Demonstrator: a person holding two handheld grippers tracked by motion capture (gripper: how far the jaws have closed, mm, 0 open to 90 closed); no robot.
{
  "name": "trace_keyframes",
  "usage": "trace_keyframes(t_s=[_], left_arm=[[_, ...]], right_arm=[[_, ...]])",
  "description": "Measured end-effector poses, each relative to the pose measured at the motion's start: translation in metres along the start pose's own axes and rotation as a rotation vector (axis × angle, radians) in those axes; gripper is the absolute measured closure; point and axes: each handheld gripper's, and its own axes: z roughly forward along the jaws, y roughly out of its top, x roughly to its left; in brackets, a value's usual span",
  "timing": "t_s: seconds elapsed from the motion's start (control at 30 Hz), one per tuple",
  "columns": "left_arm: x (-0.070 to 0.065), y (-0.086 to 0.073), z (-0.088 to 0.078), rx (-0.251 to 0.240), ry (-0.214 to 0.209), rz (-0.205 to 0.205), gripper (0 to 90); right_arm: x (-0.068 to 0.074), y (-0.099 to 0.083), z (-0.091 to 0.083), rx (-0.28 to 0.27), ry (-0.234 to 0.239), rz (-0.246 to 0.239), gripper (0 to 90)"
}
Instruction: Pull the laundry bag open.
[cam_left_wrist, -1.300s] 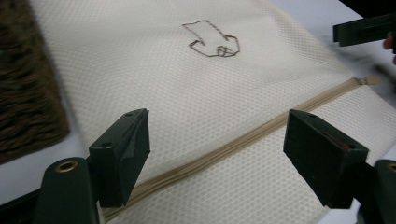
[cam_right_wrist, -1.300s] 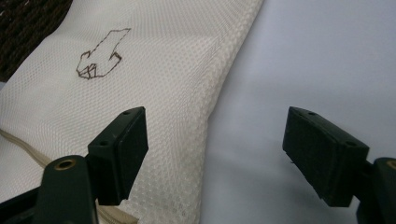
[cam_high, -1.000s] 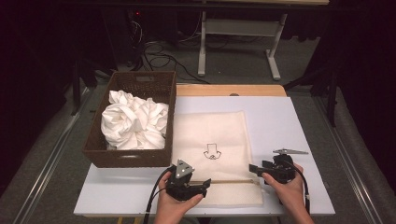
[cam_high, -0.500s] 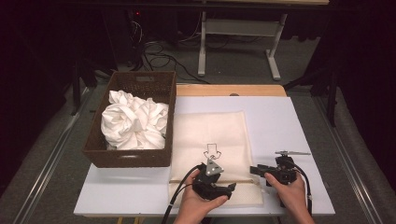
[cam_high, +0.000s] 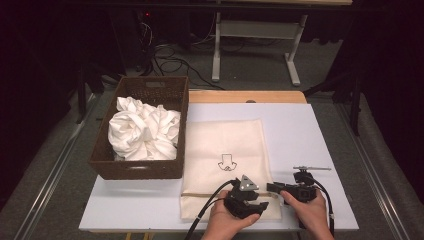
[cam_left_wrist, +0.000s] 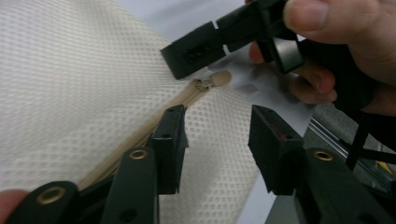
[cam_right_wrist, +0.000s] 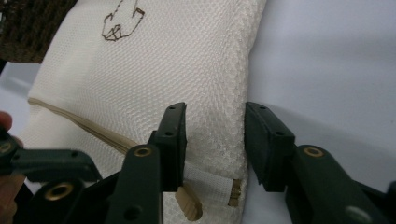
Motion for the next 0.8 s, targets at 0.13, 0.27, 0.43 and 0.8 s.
trace_keyframes(t_s=[0.13,0.27,0.43,0.8], left_arm=[[-0.004,0.000,0.009,0.028,0.002,0.017,58.7],[-0.001,-0.001,0.019,0.043,0.007,-0.003,56.8],[0.001,-0.004,0.024,0.055,-0.018,0.002,54.7],[0.004,-0.004,0.014,0.009,0.006,-0.030,67.3]], right_arm=[[-0.002,0.000,0.001,0.012,-0.020,-0.010,80.6],[-0.009,-0.003,0.001,0.005,0.049,0.022,88.4],[-0.002,-0.006,-0.012,-0.069,0.170,0.006,88.7],[0.013,-0.009,-0.022,-0.157,0.279,-0.088,88.7]])
